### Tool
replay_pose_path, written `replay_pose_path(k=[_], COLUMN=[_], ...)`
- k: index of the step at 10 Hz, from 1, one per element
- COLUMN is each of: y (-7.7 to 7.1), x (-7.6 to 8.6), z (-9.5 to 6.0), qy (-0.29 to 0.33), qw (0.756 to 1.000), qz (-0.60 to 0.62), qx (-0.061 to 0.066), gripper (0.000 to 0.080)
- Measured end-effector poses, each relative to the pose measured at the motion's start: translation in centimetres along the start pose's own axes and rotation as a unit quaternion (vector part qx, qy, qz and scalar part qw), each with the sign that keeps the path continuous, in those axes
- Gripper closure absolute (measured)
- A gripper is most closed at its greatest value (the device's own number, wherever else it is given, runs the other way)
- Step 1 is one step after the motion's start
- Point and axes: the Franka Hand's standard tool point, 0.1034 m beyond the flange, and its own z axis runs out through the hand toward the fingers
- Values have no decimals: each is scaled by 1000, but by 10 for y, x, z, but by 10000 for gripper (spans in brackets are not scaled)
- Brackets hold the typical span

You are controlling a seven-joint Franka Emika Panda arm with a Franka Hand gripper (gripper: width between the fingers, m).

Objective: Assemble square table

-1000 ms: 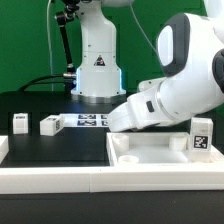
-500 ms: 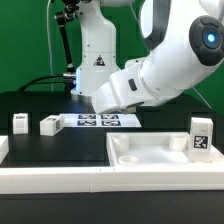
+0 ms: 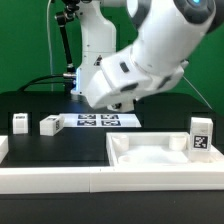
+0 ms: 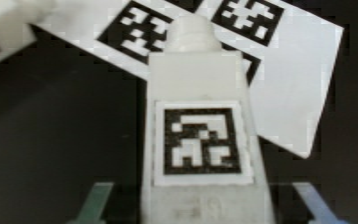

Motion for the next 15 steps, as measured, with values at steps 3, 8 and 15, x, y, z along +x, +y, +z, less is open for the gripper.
replay_pose_path(k=[3, 8, 15], y=[15, 30, 66], x=[-3, -2, 3], z=[-36, -44, -65], qy=[99, 243, 429], qw=[995, 969, 899], qz=[12, 13, 27], qx=[-19, -46, -86], gripper=[509, 509, 509])
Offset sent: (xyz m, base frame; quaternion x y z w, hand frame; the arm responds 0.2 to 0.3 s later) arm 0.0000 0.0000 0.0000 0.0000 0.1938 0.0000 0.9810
